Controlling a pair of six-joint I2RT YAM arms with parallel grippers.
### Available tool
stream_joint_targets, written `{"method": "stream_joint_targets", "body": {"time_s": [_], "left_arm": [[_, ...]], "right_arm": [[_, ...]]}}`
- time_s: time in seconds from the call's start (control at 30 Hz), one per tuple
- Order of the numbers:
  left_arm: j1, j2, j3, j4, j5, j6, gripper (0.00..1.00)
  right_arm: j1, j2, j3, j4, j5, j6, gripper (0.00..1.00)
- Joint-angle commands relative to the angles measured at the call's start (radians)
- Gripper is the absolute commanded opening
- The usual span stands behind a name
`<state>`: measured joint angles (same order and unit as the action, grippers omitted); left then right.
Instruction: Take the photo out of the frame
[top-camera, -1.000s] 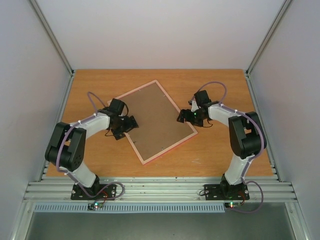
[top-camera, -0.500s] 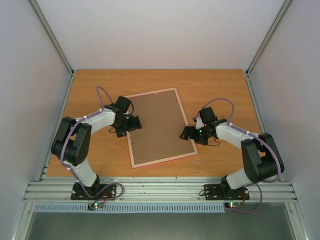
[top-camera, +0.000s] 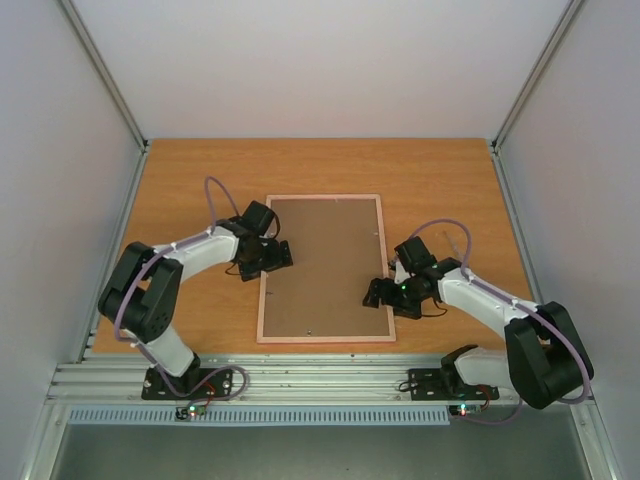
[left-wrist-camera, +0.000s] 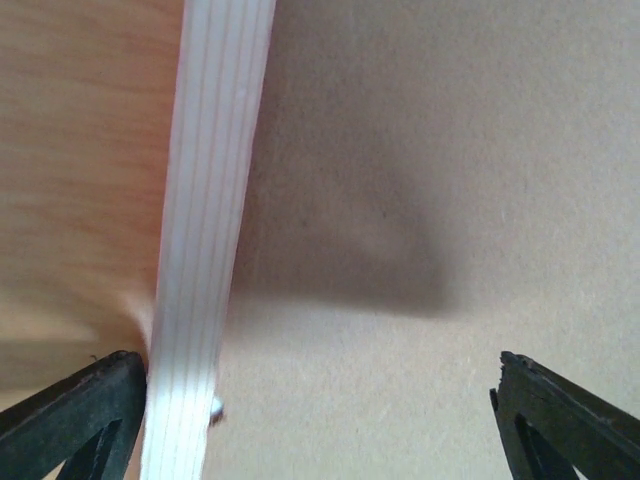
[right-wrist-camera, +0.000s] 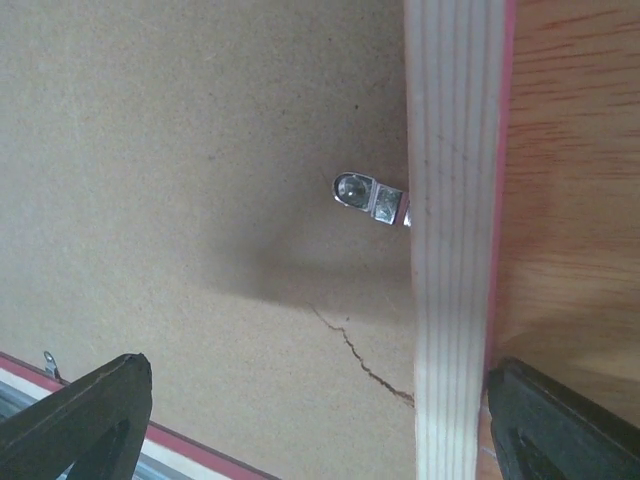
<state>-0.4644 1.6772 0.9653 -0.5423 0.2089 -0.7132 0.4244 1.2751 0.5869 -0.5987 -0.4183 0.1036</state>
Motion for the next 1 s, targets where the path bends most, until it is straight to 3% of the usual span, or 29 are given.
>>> {"method": "stream_joint_targets", "body": {"time_s": [0.0,0.3,0.47,0.7,0.97], "left_arm": [[-0.013,-0.11,-0.018,-0.019,-0.051,-0.049,0.96],[0.024,-0.384,0.03,-0.199,-0.31,0.15,0.99],[0.072,-0.593,-0.002,-0.197,-0.408,0.268,0.99],[0.102,-0.726,-0.039,-0.168,-0.378,0.385,0.99],[0.056,-0.792,-0.069,-0.136,-0.358,0.405,0.99]], "right_arm": [[0.014,-0.051,0.053,-0.051,0.036,-0.021,0.92],[-0.012,-0.088,0.262,-0.222,0.246,-0.088,0.92],[-0.099,0.015,0.371,-0.261,0.385,-0.147,0.91],[-0.261,0.114,0.459,-0.253,0.524,-0.211,0.91],[-0.493,0.236,0.522,-0.203,0.457,-0.236,0.9]]}}
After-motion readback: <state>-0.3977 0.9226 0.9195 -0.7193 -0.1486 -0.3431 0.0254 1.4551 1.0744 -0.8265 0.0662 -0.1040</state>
